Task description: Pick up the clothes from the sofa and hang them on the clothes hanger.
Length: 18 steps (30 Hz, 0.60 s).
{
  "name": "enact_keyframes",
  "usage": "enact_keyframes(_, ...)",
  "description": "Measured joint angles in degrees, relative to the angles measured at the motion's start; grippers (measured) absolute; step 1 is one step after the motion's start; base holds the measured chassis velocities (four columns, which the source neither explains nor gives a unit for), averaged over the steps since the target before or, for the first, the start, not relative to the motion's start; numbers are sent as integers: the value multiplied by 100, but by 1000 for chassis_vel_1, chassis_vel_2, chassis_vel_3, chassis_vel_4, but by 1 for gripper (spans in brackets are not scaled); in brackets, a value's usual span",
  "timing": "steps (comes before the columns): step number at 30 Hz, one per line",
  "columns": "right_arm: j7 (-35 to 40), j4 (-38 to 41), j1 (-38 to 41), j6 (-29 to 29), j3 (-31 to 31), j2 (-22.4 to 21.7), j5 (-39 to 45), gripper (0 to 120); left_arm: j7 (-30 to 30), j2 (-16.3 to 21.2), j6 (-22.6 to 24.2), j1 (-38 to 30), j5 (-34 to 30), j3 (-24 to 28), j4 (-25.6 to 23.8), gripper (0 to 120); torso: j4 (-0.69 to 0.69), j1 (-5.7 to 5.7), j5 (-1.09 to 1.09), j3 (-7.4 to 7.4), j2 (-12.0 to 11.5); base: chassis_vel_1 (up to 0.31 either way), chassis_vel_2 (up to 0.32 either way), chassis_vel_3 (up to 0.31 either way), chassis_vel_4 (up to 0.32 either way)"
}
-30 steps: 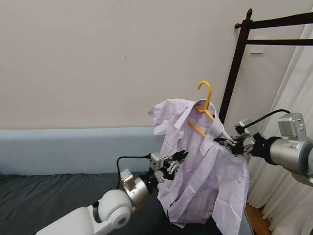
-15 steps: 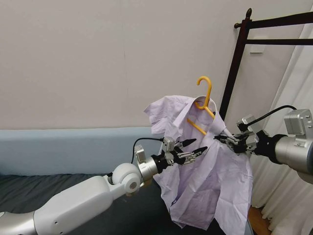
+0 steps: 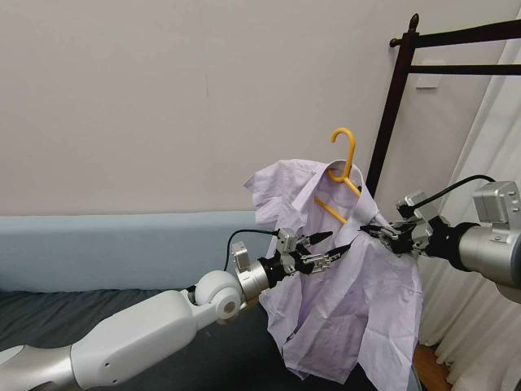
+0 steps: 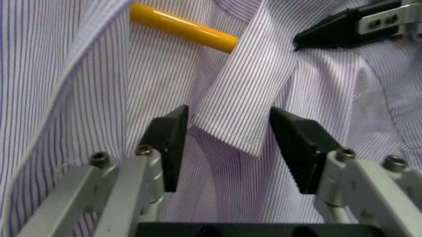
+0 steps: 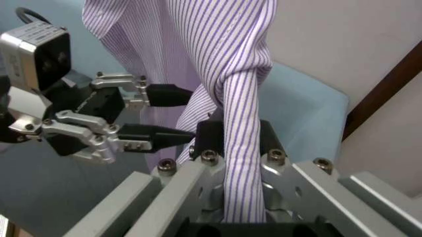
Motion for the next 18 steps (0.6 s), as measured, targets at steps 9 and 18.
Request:
enact_keyframes(9,-6,30,-4,0,1,-41,76,2,-126,-225,-109,-10,90,17,185,10,-1,0,0,0,0,0,0,0,0)
enact_keyframes(18,117,-134,-23,1,-414,-228,51,2,-251,-20,-272,-136,675,-37,93,0,0,0,0,0,0,0,0,0,0)
